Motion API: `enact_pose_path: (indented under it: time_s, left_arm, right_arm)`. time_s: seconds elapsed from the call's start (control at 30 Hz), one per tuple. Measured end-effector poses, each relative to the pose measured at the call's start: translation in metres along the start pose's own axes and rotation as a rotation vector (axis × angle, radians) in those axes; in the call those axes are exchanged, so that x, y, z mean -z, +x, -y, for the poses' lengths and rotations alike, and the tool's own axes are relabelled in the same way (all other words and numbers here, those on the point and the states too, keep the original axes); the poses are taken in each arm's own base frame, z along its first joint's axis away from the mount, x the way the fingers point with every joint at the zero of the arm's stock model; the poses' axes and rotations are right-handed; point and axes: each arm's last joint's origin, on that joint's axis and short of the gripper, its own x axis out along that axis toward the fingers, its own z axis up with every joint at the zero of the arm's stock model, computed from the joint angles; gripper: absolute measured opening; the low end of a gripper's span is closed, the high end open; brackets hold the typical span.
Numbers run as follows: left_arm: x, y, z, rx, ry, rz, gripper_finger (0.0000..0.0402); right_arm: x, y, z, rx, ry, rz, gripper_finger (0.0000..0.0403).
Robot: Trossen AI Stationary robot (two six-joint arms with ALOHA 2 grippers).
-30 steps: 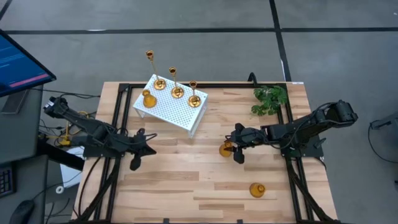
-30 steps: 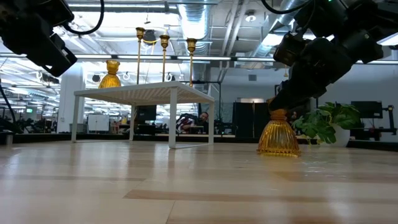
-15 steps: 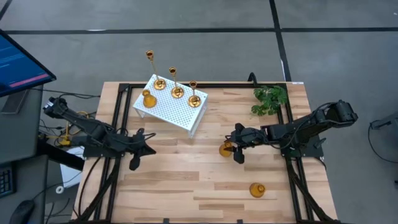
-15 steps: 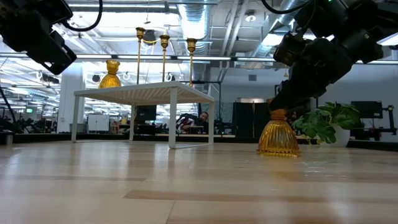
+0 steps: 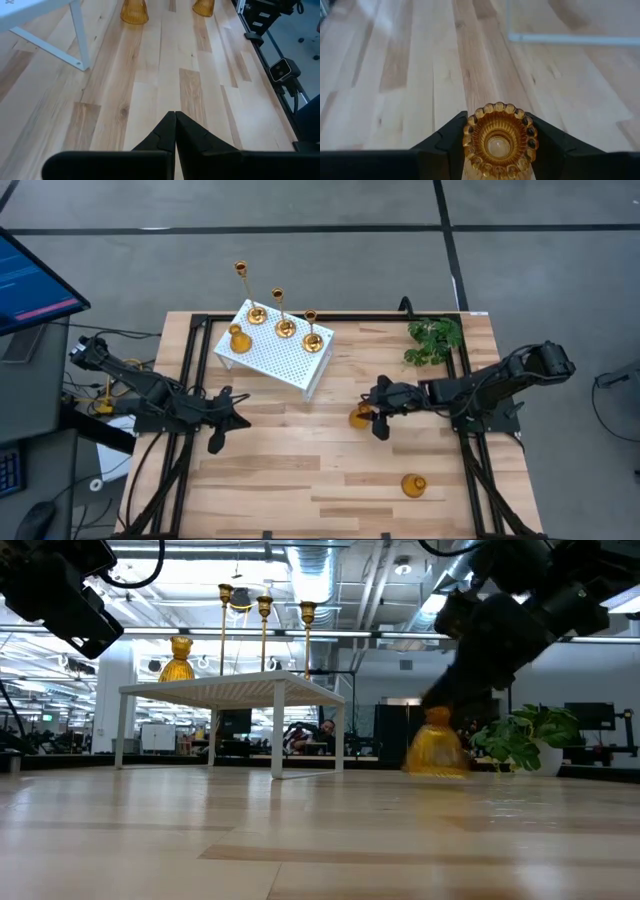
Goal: Pick & Place candle stick holders
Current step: Put the top brown glass candle holder on the shelf aligned with the other brown glass candle holder
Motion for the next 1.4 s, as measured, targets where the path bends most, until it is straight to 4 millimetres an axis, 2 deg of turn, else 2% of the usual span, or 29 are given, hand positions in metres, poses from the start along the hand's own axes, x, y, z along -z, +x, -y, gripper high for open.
enact_pose_path:
  time_s: [0.23,0.73,0.97,1.2,1.3,1.4]
  left_arm:
    - [-0.001,0.000,0.000,0.004,-0.003,0.007,0.0008]
    - [-0.002,0.000,0.001,0.010,-0.008,0.021,0.0008]
    - [-0.003,0.000,0.001,0.013,-0.010,0.028,0.0008]
    - [-0.003,0.000,0.001,0.014,-0.011,0.031,0.0008]
    - [-0.003,0.000,0.001,0.015,-0.012,0.033,0.0008]
    - [-0.003,0.000,0.002,0.016,-0.013,0.034,0.0008]
  right_arm:
    - [-0.021,-0.001,-0.001,0.012,0.007,0.018,0.0160]
    - [-0.076,-0.014,-0.015,0.030,-0.119,-0.038,0.0157]
    - [-0.123,-0.032,-0.018,0.039,-0.169,0.027,0.0161]
    - [-0.172,-0.054,-0.007,0.083,-0.202,0.165,0.0155]
    - [-0.188,-0.051,-0.001,0.109,-0.217,0.190,0.0156]
    - [-0.201,-0.037,0.005,0.099,-0.234,0.172,0.0164]
